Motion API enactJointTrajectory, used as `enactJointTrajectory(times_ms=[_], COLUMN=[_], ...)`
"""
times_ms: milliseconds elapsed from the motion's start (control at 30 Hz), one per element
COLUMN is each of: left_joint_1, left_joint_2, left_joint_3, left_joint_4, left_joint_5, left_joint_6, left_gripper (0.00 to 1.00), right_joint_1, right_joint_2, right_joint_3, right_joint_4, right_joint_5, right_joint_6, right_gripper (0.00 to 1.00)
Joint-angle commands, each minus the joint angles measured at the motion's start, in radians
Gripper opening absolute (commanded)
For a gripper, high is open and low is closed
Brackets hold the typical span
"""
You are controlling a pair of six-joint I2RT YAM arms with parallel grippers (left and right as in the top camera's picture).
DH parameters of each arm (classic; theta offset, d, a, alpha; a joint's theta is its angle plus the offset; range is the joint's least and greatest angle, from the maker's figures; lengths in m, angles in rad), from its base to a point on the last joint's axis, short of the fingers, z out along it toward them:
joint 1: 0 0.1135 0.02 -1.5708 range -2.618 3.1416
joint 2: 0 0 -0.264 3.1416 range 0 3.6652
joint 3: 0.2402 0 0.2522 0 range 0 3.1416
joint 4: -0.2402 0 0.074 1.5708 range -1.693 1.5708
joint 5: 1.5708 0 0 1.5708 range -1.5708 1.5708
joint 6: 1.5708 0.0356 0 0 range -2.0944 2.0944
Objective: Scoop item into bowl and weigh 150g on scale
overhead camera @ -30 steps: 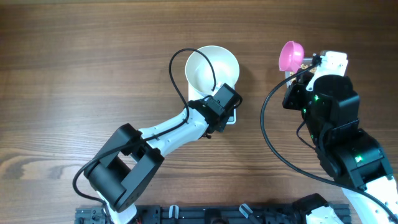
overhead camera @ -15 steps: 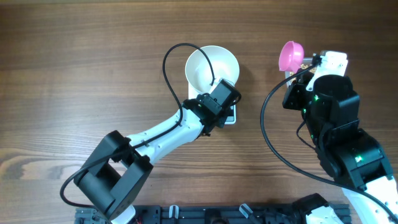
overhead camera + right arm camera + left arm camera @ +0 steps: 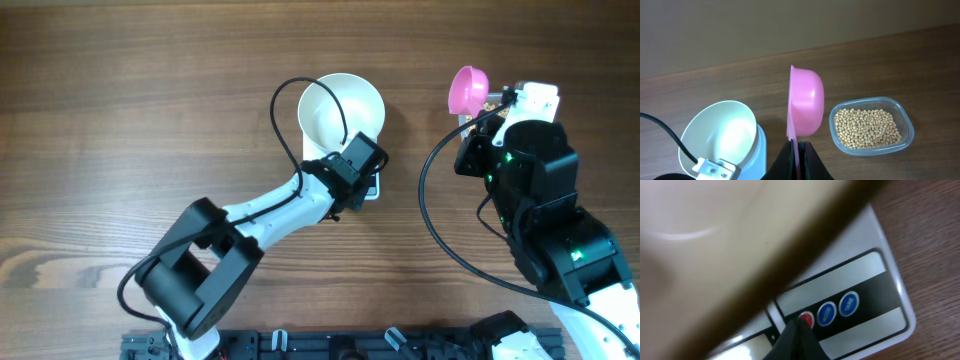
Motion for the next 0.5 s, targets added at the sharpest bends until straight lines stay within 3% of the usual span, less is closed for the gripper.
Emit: enactJointTrajectory(times_ms=[0, 467], left_joint_1=[0.005, 0.005], left_joint_2=[0.026, 0.096], left_joint_3=[0.005, 0.005], left_joint_4=[0.01, -0.001], left_joint_5=[0.013, 0.013], left_joint_6=[-0.009, -0.01], left_gripper=[0.04, 0.04], right_joint_1=[-0.005, -0.005], right_joint_2=[0.001, 0.001], right_joint_3=[0.031, 0.031], right_joint_4=[0.002, 0.001], right_joint_5=[-0.004, -0.004], right_joint_6=[-0.017, -0.02], right_gripper=[0.04, 0.04])
